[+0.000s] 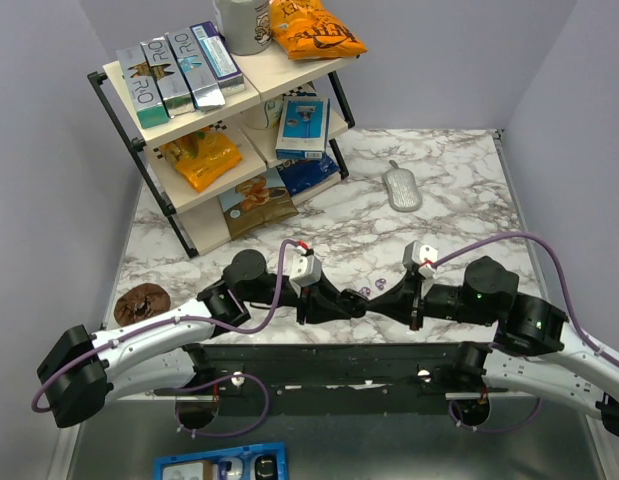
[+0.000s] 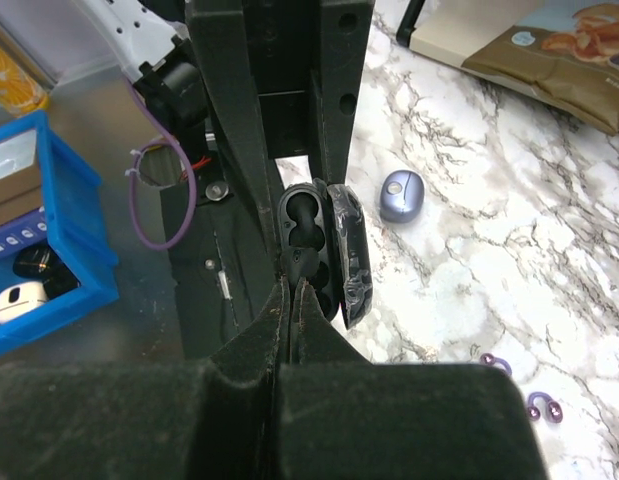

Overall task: Insert the wireless bluetooth earbuds into the charging case
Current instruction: Place the earbud in the charging case.

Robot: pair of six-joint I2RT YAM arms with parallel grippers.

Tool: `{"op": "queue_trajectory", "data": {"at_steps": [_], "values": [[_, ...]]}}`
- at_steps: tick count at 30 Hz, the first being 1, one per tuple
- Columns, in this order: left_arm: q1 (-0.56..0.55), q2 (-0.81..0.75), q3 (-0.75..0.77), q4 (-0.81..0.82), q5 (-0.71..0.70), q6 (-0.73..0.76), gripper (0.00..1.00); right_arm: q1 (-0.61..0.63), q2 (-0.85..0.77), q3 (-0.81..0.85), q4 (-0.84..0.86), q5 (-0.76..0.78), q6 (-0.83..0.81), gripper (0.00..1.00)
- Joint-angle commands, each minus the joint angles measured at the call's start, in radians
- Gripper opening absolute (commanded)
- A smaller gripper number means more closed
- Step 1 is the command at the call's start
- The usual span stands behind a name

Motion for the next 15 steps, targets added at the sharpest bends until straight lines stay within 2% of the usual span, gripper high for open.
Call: {"op": "queue_trajectory", "data": {"at_steps": [1,15], "values": [[-0.004,-0.017,-0.016,0.069,-0.01,0.001,0.0,0.007,-0.024,-0.003,0.008,-0.004,0.009,0.01],[0.0,-0.021,-0.016,0.117,-0.012,-0.026,0.0,0.007,-0.019,-0.029,0.022,-0.024,0.017,0.01]]}}
